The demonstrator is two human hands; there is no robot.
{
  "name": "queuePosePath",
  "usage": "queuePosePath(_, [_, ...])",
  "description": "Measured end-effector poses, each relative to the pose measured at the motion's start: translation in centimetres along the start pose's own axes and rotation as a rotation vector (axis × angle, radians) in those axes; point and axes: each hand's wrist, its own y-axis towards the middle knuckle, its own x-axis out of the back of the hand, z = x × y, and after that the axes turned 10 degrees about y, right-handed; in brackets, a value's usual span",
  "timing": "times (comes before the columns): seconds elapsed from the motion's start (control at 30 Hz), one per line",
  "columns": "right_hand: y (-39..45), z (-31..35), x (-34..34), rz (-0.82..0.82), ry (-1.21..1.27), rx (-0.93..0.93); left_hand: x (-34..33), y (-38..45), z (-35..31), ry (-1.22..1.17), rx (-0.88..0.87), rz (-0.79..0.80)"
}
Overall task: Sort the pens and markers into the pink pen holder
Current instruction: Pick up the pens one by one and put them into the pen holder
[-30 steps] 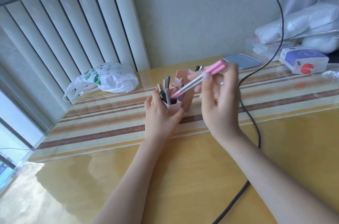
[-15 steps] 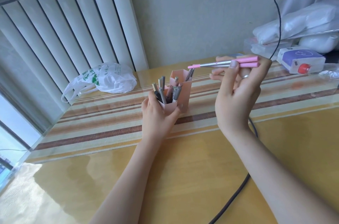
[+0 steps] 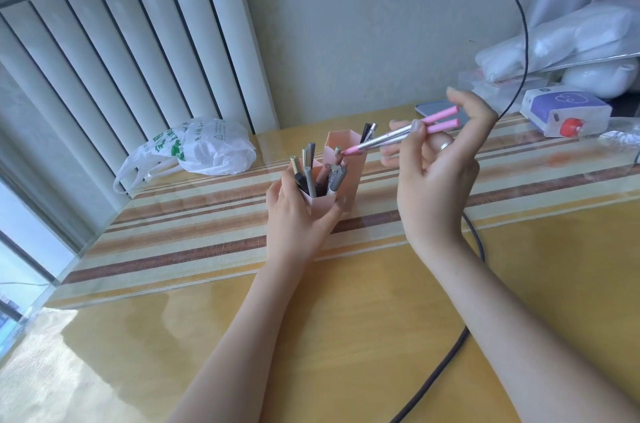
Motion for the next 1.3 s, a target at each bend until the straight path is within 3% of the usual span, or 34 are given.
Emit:
queuePosePath(0.17, [-0.1, -0.5, 0.0, 0.122, -0.204, 0.065, 0.0, 0.0, 0.0, 0.034, -0.046, -0.007])
queuePosePath(0.37, [-0.4, -2.2, -0.3, 0.426, -0.374, 0.087, -0.4, 0.1, 0.3, 0.055, -0.071, -0.010])
queuePosePath(0.67, [-0.9, -2.8, -0.1, 0.518, -0.632, 0.055, -0.3, 0.2, 0.2, 0.055, -0.068, -0.013])
queuePosePath(0.8, [-0.8, -3.0, -0.2, 0.627, -0.616, 0.022, 0.2, 0.0, -0.4, -0.026, -0.063, -0.033])
queuePosePath(0.93, [-0.7, -3.3, -0.2, 0.606, -0.491, -0.015, 0.0, 0.0, -0.4, -0.119, 0.026, 0.012])
queuePosePath(1.03, [-0.4, -2.6, -0.2, 0.520, -0.264, -0.172, 0.1, -0.2, -0.9, -0.245, 0.094, 0.050])
queuePosePath(1.17, [-0.3, -2.3, 0.0, 0.555, -0.176, -0.492, 0.3, -0.6, -1.3, -0.402, 0.086, 0.098])
queuePosePath(1.3, [-0.5, -2.3, 0.1, 0.548, -0.148, -0.555, 0.4, -0.3, -0.7, -0.466, 0.100, 0.188])
